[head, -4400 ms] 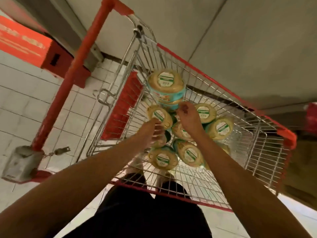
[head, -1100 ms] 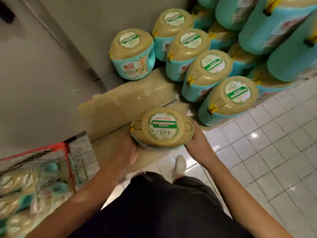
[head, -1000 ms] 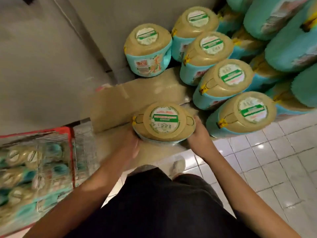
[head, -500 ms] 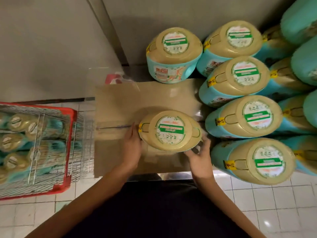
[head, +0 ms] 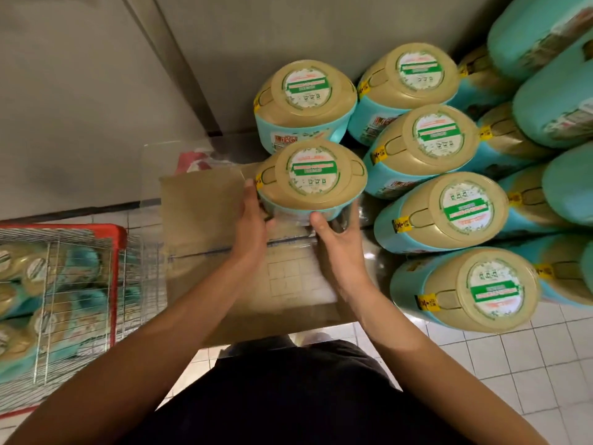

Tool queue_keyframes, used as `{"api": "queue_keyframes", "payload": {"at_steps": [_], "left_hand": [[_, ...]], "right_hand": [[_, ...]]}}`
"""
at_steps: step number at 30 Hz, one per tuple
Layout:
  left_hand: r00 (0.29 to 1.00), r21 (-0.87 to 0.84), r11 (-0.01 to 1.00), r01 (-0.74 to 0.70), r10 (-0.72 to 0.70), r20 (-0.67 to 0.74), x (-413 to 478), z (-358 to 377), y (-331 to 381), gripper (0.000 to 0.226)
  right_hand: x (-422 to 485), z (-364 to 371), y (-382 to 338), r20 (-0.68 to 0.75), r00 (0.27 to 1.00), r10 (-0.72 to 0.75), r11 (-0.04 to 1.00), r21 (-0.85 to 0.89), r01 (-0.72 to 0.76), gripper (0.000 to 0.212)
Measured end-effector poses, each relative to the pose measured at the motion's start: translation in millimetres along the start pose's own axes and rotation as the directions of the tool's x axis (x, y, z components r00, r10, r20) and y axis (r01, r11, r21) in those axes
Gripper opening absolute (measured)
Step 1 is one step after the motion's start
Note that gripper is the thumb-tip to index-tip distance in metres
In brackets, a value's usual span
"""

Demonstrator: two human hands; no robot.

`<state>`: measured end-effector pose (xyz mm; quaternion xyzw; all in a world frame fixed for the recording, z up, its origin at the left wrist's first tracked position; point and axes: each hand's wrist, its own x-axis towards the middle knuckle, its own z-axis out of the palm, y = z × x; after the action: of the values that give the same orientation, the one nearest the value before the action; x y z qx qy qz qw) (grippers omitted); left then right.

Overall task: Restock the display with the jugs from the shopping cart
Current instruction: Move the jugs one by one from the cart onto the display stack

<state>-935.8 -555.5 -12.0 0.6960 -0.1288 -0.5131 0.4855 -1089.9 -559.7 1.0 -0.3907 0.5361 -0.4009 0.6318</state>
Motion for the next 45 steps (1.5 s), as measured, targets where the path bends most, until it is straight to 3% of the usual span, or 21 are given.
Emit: {"api": "queue_keyframes", "payload": {"at_steps": [3,6,10,17,22,26,29,36,45], "left_hand": [[1.000,-0.012,1.000,0.007,-0.006,0.028,16.4,6.6,12.1,0.043],[1.000,-0.036,0.999,0.018,-0.017,0.014,19.1,10.4,20.2,0.036],[0.997,-0.033,0.999,0.024,-0.021,0.078,16.2,9.6,21.5,0.045],[0.970,0.057,0.996,0.064,-0.075,0.230,13.8,-8.1,32.1,0.061],[0.982,0.088,0.996,-0.018,0.001,0.188,-2.3,-38.6,20.0,0.021],[0.977,0.024,1.000,0.009,-0.014,0.213,-34.2,-67.0,-2.0,0.021],[0.974,-0.020,1.000,0.007,-0.002,0.225,-73.0,-94.4,-28.2,0.025],[0.981,-0.012,0.999,-0.041,0.042,0.190,-178.4,-153.7,-111.4,0.029],[0.983,-0.088,0.992,-0.089,0.101,0.152,-331.4,-233.9,-209.4,0.037]], "right_hand": [[16.3,3.3,0.3,-0.035,0.999,-0.007,1.000,-0.013,0.007,0.093],[19.9,6.9,2.8,-0.065,0.998,-0.009,1.000,-0.003,0.009,0.097],[19.0,8.4,7.8,-0.088,0.996,0.012,1.000,0.018,-0.011,0.105],[6.8,11.2,14.7,-0.149,0.989,-0.002,0.998,-0.055,-0.006,0.079],[-27.0,11.8,26.9,-0.183,0.982,0.056,0.997,-0.037,-0.064,0.077],[-66.8,7.0,31.1,-0.207,0.978,0.030,1.000,-0.003,-0.031,0.035],[-101.3,-0.2,34.3,-0.170,0.985,-0.033,0.999,-0.018,0.030,0.019],[-206.7,-29.0,71.7,0.013,0.984,-0.178,0.974,-0.142,0.178,0.018],[-355.0,-34.9,135.5,0.238,0.968,-0.079,0.964,-0.228,0.134,0.023]]}}
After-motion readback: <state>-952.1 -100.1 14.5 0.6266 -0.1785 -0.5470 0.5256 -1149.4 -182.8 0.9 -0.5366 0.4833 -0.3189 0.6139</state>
